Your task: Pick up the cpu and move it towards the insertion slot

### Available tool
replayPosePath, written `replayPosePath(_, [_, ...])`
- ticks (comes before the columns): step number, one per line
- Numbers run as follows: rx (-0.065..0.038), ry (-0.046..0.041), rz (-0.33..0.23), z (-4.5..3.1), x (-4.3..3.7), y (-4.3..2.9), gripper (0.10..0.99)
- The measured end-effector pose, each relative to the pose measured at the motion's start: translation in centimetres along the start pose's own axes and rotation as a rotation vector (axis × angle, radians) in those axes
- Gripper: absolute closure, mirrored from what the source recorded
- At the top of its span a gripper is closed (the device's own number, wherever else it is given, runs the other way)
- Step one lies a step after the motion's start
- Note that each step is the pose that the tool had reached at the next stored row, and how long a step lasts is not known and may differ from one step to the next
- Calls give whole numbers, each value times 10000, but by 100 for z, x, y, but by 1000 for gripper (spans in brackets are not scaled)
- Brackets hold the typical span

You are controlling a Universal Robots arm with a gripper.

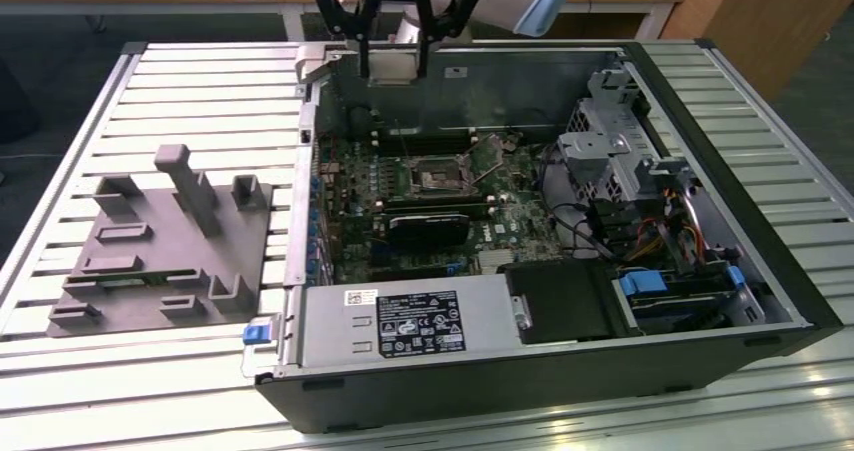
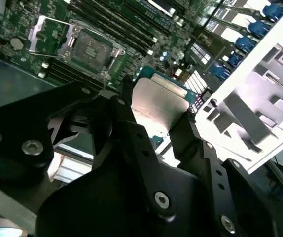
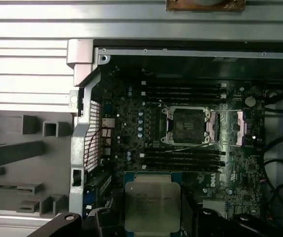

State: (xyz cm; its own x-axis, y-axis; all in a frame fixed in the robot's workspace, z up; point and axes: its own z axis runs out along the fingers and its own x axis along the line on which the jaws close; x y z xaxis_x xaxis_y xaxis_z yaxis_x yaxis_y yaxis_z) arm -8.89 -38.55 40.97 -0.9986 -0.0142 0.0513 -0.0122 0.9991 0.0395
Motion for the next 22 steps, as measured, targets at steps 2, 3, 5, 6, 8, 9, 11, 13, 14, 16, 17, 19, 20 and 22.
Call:
replayPosePath(2, [1, 1, -3, -1, -34, 19, 541])
replayPosePath(3, [1, 1, -5, 1, -43, 35, 541])
replayPosePath(5, [-4, -44, -11, 5, -55, 69, 541])
replayPosePath(6, [-11, -117, -15, 6, -60, 84, 541])
replayPosePath(8, [-36, -272, -22, 8, -76, 109, 541])
replayPosePath(9, [-48, -347, -26, 9, -88, 121, 541])
replayPosePath(11, [-70, -472, -33, 11, -116, 143, 541])
replayPosePath(13, [-78, -531, -35, 16, -157, 165, 541])
replayPosePath(14, [-80, -544, -35, 20, -180, 176, 541])
replayPosePath(16, [-80, -558, -35, 26, -228, 201, 541])
replayPosePath(17, [-79, -564, -36, 29, -246, 216, 541])
replayPosePath(19, [-78, -572, -37, 34, -276, 251, 541])
replayPosePath(20, [-78, -576, -37, 38, -289, 268, 541])
replayPosePath(22, [-80, -580, -36, 46, -314, 308, 541])
